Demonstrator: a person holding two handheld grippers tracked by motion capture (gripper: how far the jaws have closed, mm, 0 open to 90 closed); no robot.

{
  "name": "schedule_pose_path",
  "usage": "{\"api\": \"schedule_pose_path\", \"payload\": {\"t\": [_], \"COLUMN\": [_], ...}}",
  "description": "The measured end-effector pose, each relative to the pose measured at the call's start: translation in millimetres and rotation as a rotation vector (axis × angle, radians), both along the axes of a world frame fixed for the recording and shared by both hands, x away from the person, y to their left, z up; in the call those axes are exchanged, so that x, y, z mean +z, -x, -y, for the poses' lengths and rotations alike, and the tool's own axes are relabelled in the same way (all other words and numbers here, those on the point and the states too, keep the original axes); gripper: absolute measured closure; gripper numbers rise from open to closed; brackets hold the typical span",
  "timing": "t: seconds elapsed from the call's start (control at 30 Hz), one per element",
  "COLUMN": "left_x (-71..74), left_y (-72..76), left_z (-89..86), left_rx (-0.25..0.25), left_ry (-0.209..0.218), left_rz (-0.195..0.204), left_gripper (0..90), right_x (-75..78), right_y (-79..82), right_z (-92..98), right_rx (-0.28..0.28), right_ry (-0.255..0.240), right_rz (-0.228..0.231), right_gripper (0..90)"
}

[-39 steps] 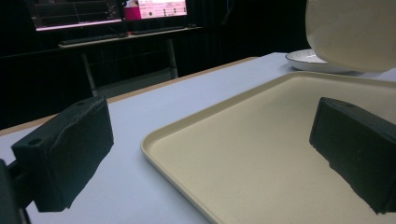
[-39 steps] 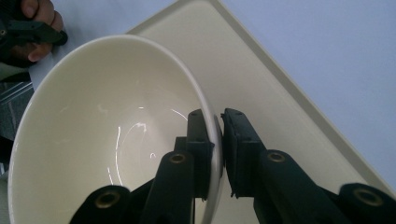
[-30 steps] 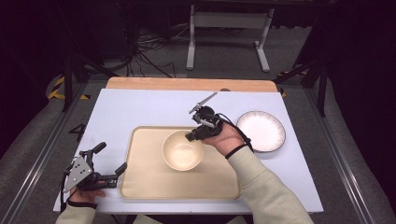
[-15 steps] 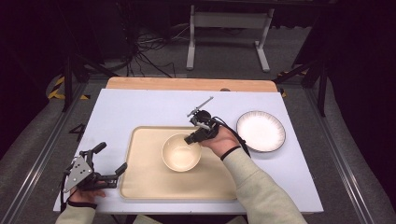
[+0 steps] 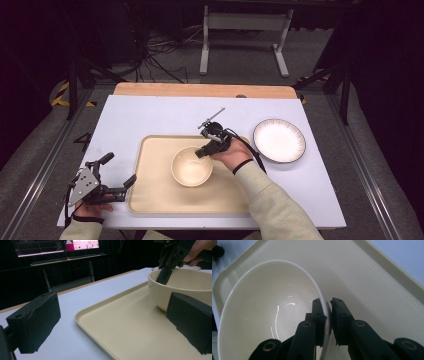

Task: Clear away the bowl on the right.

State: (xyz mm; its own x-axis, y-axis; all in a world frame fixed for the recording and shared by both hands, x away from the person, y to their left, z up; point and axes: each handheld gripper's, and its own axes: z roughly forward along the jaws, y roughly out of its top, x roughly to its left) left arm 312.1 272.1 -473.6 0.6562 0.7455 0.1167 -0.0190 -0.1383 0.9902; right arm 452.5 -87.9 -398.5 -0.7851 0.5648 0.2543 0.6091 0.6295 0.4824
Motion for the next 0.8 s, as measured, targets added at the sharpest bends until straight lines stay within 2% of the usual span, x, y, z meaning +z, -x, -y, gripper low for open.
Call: {"api": "schedule_pose_path", "payload": {"t": [0.27,0.53,0.6,0.67,0.8], "left_x": [0.0,0.0,0.0,0.0,0.0], "left_y": [0.0,0.0,-0.2,-0.1,-0.2], "left_z": [0.2,0.5,0.5,0.5,0.5], "left_rx": [-0.001,-0.002,-0.003,-0.003,-0.003], "left_ry": [-0.003,-0.003,-0.005,-0.005,-0.006], "left_rz": [0.002,0.001,0.002,0.002,0.001], "left_gripper": [0.2,0.2,0.2,0.2,0.2], "right_x": [-4.1,-5.5,-6.5,-8.5,-7.0], "right_y": [-0.6,-1.4,-1.7,-1.2,0.5], "right_z": [-1.3,-1.5,-1.9,-3.5,-5.1], "right_rx": [0.002,0.013,0.010,0.016,0.016], "right_ry": [-0.002,0.018,0.016,0.044,0.033], "right_rz": [-0.009,0.001,-0.001,0.009,0.024], "right_gripper": [81.1,81.1,78.0,75.8,71.4]}}
